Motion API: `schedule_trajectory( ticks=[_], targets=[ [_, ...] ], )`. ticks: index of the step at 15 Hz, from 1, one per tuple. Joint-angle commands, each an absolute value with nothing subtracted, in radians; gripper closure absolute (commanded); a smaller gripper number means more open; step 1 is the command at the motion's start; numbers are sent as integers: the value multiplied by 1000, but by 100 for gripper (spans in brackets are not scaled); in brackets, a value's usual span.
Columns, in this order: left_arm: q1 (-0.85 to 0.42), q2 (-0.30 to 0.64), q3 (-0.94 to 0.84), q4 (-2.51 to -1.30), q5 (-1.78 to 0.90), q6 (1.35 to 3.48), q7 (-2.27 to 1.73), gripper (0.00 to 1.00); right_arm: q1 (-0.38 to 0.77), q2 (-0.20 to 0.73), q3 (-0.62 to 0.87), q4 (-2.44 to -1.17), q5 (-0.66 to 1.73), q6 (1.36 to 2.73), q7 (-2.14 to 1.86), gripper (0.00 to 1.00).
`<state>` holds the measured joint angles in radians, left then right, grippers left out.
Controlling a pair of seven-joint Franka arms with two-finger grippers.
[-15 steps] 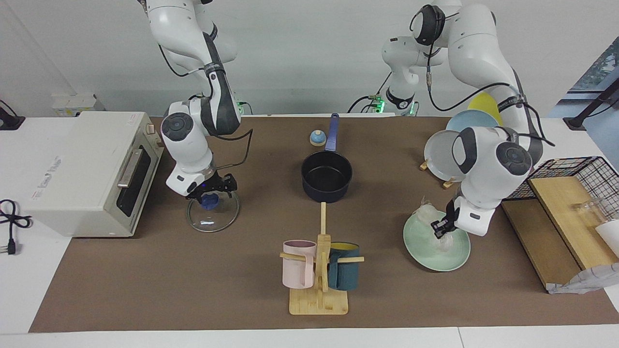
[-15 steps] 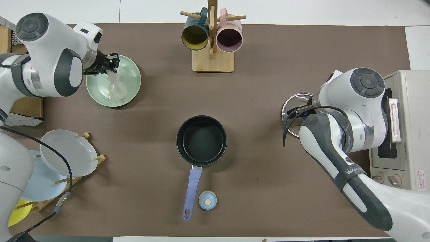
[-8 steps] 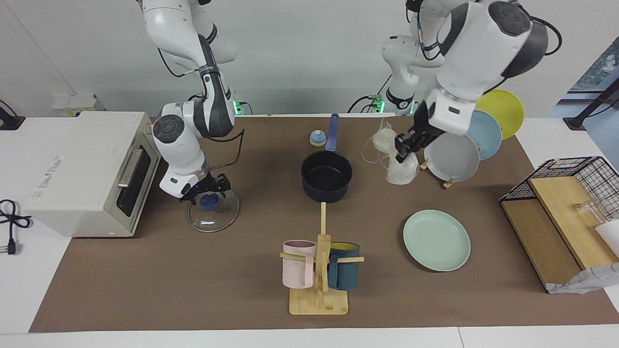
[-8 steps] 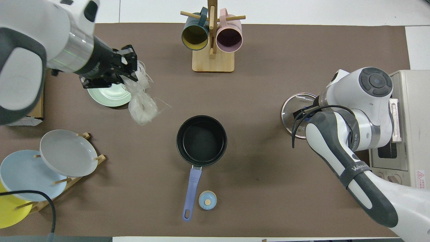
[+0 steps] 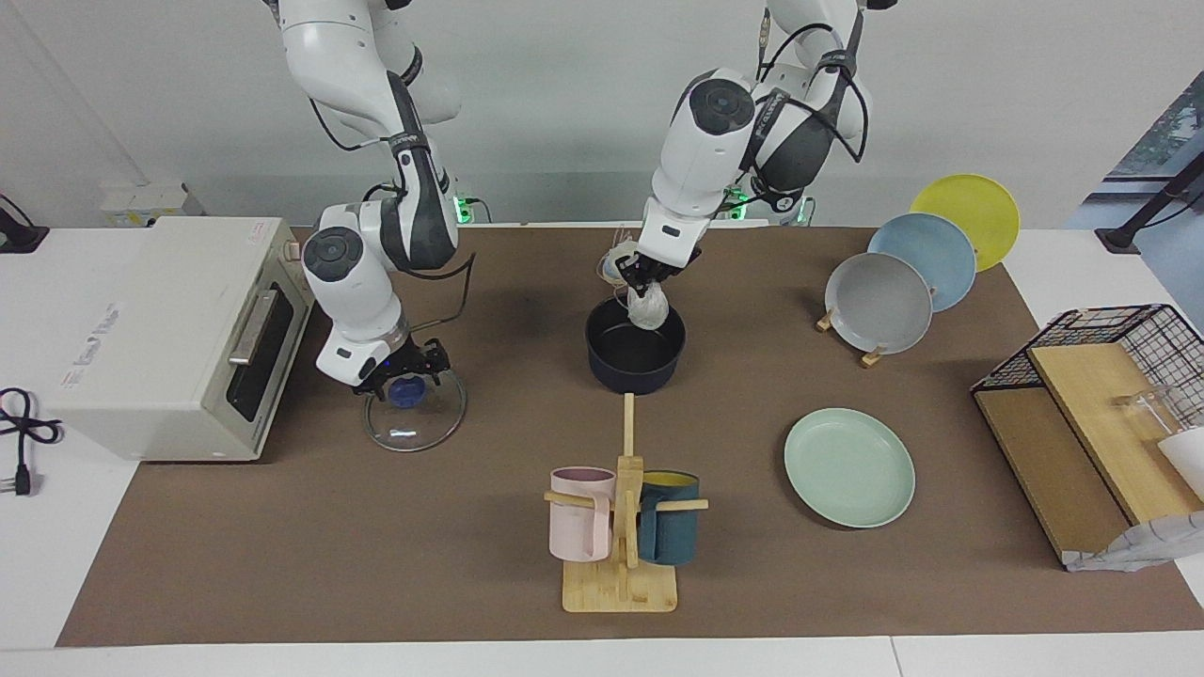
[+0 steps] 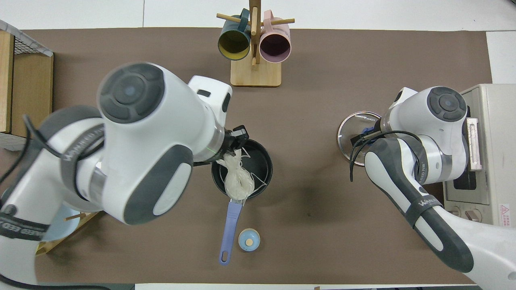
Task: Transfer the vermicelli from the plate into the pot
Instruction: 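Lift the vermicelli with the left gripper and carry it over the black pot, then open the left gripper to drop the vermicelli into the pot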
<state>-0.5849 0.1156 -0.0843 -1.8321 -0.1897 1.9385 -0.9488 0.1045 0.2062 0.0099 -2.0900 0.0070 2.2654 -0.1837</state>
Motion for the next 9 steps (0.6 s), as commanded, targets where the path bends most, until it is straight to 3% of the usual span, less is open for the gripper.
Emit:
schedule_trajectory(
  ticks=[1, 7, 9],
  targets=[
    [-609, 87, -66, -1956, -227, 2057, -951, 100, 89, 206, 17, -2094, 3, 2280, -209, 15],
    [-615, 152, -64, -2020, -227, 2221, -939, 100, 83, 207, 18, -2089, 3, 2272, -236, 48],
    [-617, 185, -64, -2017, -227, 2250, -933, 100, 84, 210, 17, -2060, 5, 2241, -236, 52]
  ],
)
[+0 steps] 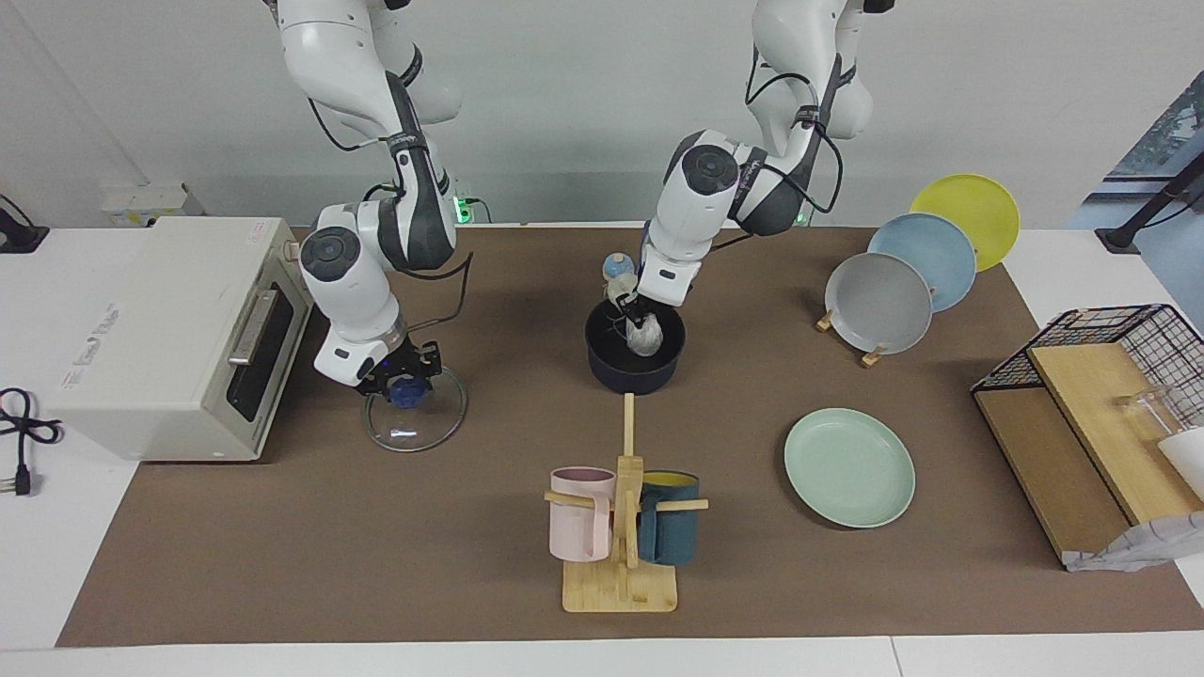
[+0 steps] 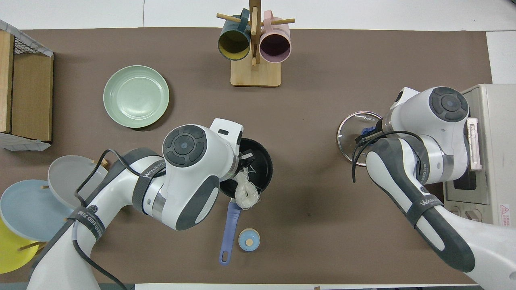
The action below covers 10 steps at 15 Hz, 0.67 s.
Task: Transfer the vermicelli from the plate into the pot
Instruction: 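Open the left gripper to drop the vermicelli into the pot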
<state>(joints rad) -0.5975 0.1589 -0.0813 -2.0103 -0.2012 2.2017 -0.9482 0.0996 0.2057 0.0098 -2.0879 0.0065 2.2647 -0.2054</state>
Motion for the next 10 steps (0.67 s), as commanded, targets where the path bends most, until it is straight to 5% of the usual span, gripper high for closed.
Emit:
schedule_trajectory(
  ticks=[1, 5, 6, 7, 10],
  targets=[
    [-617, 199, -64, -2019, -226, 2275, -925, 100, 89, 219, 18, -2030, 6, 2209, -235, 52],
    [-601, 210, -63, -2002, -225, 2280, -872, 100, 103, 227, 18, -1939, 8, 2117, -230, 52],
    [-598, 212, -61, -1988, -224, 2273, -853, 85, 107, 221, 20, -1919, 11, 2085, -229, 52],
    [-598, 212, -58, -1968, -216, 2246, -848, 1, 113, 219, 20, -1893, 14, 2050, -227, 52],
    [-517, 196, -54, -1802, -189, 2003, -818, 0, 115, 204, 20, -1824, 17, 1950, -224, 52]
  ],
)
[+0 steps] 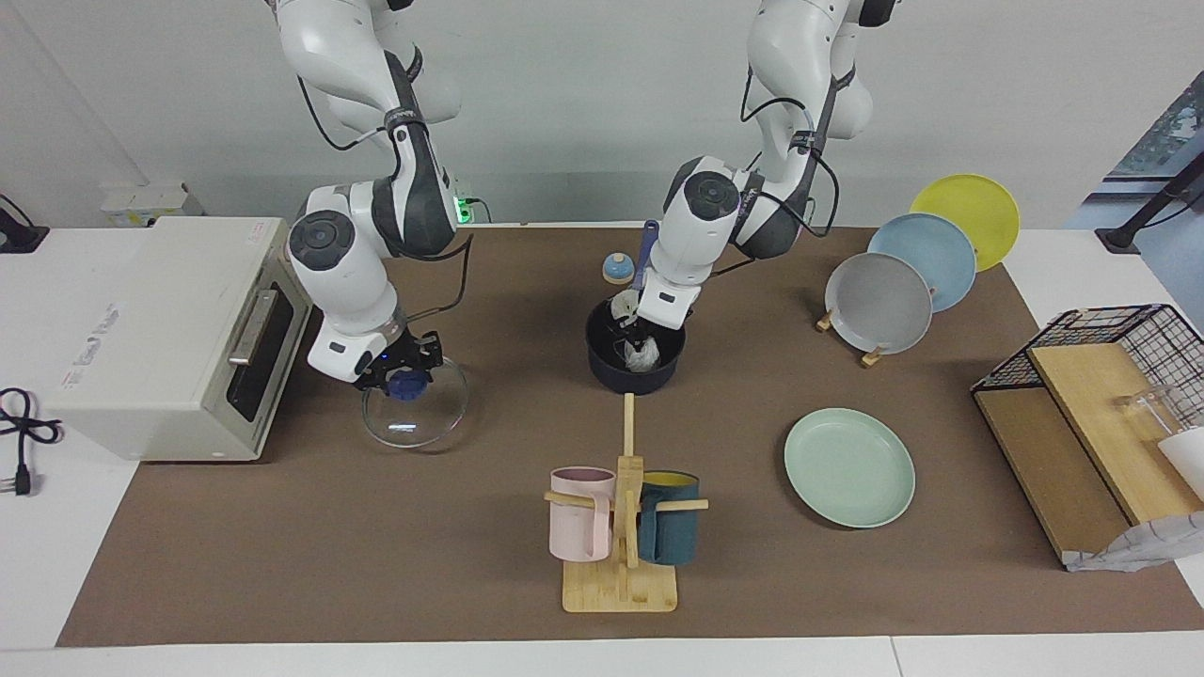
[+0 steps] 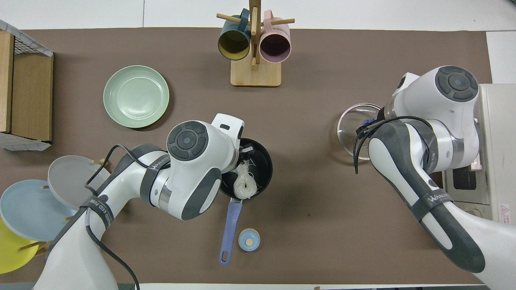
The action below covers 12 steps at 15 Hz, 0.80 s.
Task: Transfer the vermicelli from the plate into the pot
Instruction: 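Open the left gripper to drop the vermicelli into the pot, then retract the left gripper while the right gripper carries the lid over the pot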
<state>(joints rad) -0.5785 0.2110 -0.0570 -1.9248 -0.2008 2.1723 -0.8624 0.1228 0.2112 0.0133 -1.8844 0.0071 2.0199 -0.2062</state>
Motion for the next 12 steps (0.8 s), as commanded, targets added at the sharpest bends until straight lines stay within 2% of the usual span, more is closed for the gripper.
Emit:
schedule_trajectory(
  ticks=[1, 3, 5, 8, 12],
  targets=[
    [-481, 193, -54, -1726, -167, 1906, -789, 0, 127, 198, 21, -1806, 17, 1919, -221, 52],
    [-399, 189, -54, -1599, -160, 1762, -729, 0, 159, 181, 20, -1781, 17, 1882, -180, 52],
    [-312, 141, -52, -1548, -141, 1695, -677, 0, 214, 183, 20, -1731, 18, 1829, -96, 52],
    [-224, 62, -51, -1549, -63, 1609, -481, 0, 340, 192, 20, -1664, 18, 1795, 111, 52],
    [-112, 22, -51, -1566, -41, 1543, -186, 0, 486, 201, 21, -1629, 18, 1819, 358, 53]
  ],
)
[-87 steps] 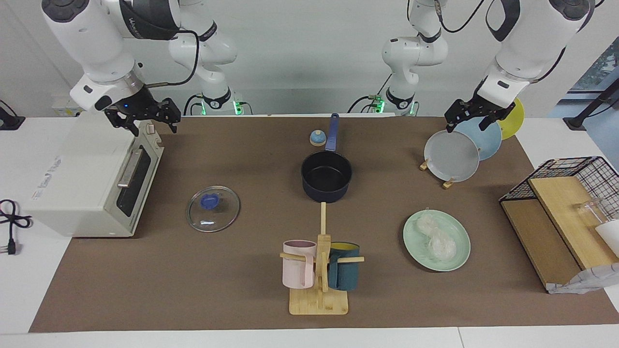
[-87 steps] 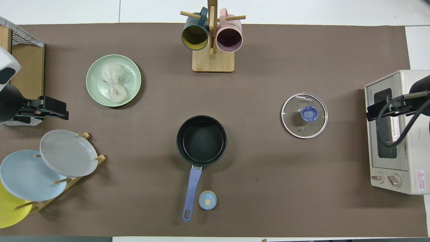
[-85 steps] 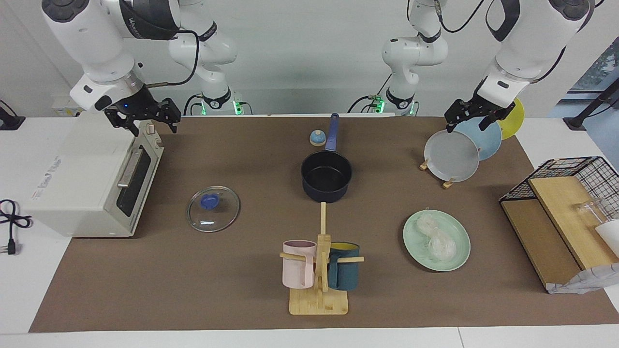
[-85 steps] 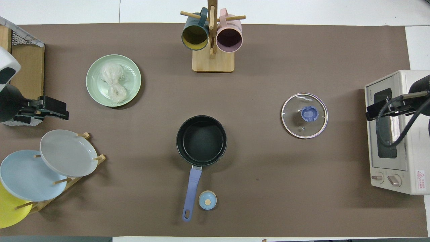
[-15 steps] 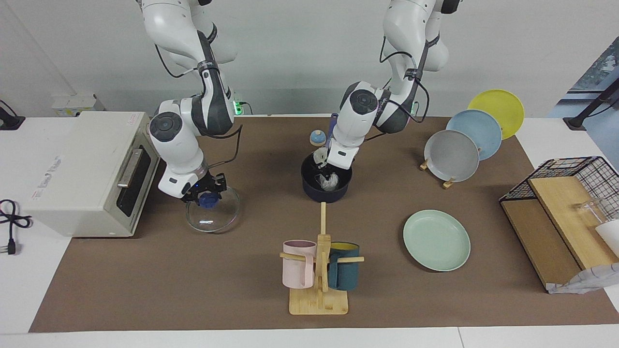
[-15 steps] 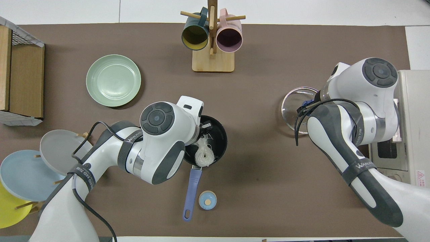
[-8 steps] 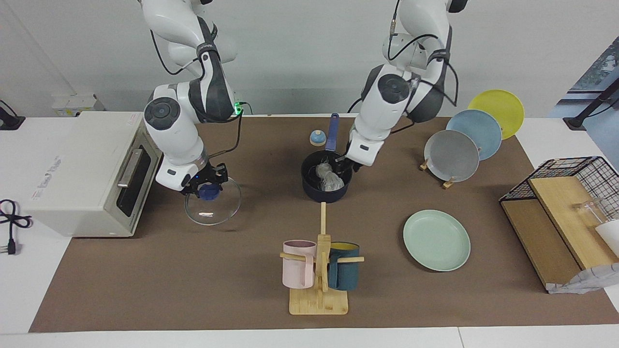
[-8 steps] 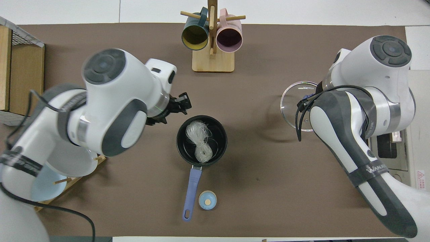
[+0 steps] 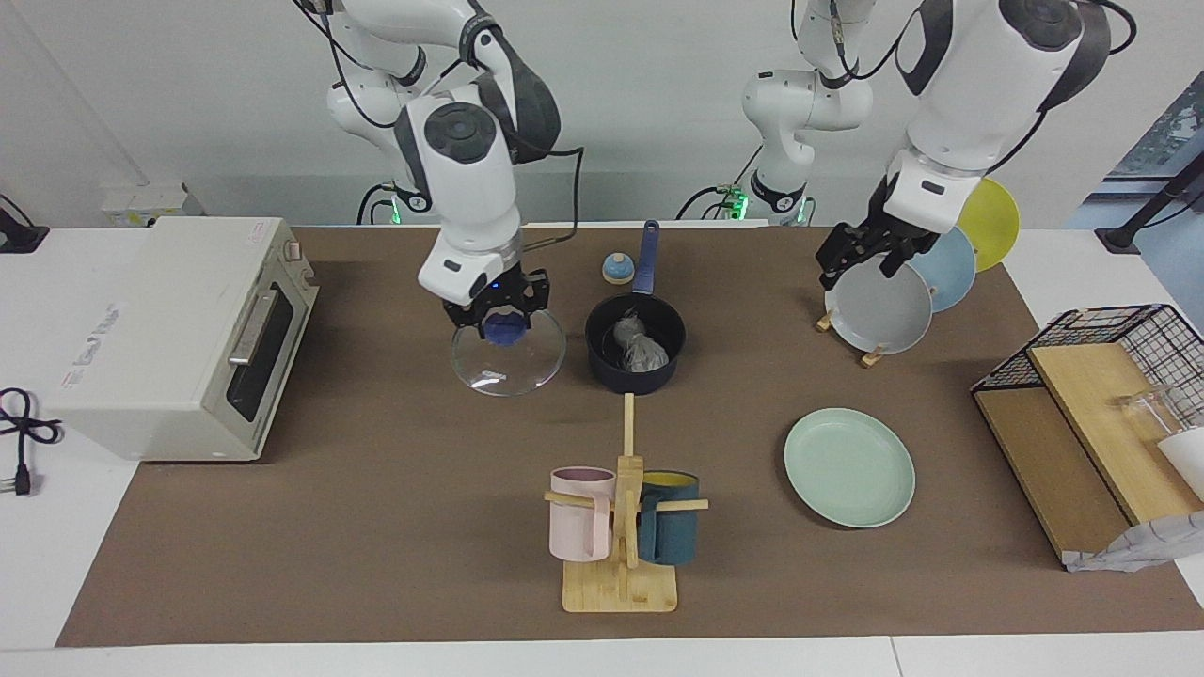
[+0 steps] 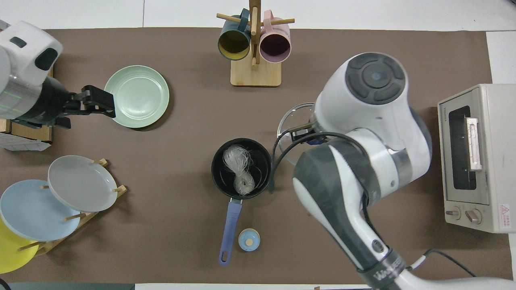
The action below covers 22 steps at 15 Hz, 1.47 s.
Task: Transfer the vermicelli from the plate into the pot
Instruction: 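Retract the left gripper while the right gripper carries the lid over the pot, then lower the glass lid onto the pot with the right gripper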
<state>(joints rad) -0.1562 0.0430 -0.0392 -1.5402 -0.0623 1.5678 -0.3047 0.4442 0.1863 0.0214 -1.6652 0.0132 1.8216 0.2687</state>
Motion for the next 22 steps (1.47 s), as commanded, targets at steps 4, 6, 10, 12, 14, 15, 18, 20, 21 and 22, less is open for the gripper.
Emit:
schedule_trajectory(
  ticks=[4, 6, 10, 12, 14, 15, 18, 20, 21, 22],
  targets=[
    [-98, -34, -51, -1687, -21, 1612, -115, 0, 587, 215, 21, -1637, 21, 1890, 501, 55],
    [-98, -75, -52, -1785, -21, 1704, -117, 0, 638, 251, 25, -1635, 21, 1910, 553, 55],
    [-94, -83, -51, -1803, -21, 1718, -124, 0, 695, 327, 26, -1602, 5, 1934, 647, 55],
    [-94, -66, -51, -1755, -20, 1666, -124, 0, 712, 357, 26, -1580, 2, 1934, 647, 55],
    [-97, -61, -51, -1720, -8, 1611, -124, 0, 715, 364, 26, -1582, 3, 1934, 647, 55],
    [-95, -67, -51, -1714, 4, 1589, -124, 0, 716, 365, 26, -1582, 6, 1934, 647, 55],
    [-92, -80, -51, -1715, 9, 1537, -121, 0, 724, 373, 26, -1586, 8, 1943, 658, 55],
    [-84, -80, -54, -1717, 9, 1554, -123, 0, 729, 377, 28, -1594, 8, 1950, 666, 55],
    [-75, -75, -58, -1715, 9, 1574, -123, 0, 730, 379, 28, -1594, 9, 1950, 666, 55],
    [-69, -69, -61, -1709, 6, 1591, -123, 0, 729, 379, 26, -1594, 9, 1950, 666, 55]
  ],
)
